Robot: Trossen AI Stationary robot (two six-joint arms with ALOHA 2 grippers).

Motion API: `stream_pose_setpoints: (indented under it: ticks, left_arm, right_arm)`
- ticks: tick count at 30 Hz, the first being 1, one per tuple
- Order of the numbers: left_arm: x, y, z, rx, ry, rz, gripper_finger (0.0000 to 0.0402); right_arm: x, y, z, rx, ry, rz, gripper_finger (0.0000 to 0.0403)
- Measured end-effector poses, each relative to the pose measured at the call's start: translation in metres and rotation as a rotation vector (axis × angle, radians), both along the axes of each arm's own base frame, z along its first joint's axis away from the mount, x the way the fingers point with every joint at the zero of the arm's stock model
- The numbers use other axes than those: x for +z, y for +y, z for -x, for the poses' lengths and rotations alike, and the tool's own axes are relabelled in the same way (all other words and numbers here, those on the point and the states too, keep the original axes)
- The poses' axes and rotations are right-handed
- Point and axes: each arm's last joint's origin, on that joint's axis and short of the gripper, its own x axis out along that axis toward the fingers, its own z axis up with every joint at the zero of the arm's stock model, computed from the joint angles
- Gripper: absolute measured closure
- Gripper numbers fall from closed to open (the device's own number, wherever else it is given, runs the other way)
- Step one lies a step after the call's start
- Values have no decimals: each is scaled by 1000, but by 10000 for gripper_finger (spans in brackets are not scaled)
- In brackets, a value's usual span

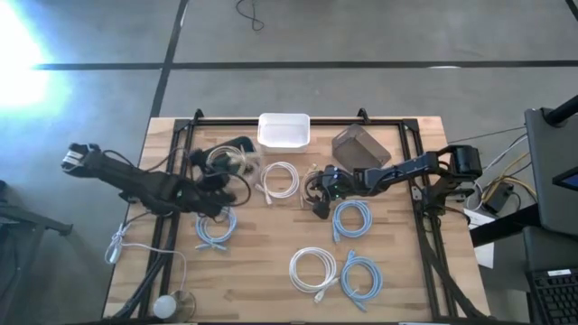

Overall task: Sort HDMI cables
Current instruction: Put the bottom light brown HDMI cable into the blue bin

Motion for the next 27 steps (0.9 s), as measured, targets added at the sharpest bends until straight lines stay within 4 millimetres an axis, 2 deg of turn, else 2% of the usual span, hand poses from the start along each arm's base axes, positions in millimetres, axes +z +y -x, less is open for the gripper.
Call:
stream_pose_setpoints:
  ticks: [3, 7, 18, 27]
  left_arm:
    - [5, 8, 4, 83, -37, -55, 368]
    - [3, 17, 6, 124, -34, -40, 366]
    - [-39, 43, 14, 293, -62, 68, 365]
    - [-66, 49, 19, 302, -30, 205, 367]
  right_arm:
    - [0, 0, 0, 0, 0, 0, 193]
    - [0, 0, 0, 0, 0, 0, 193]
    - [0, 0, 0, -1, -1, 1, 193]
    - [0, 0, 0, -1, -1, 1, 193]
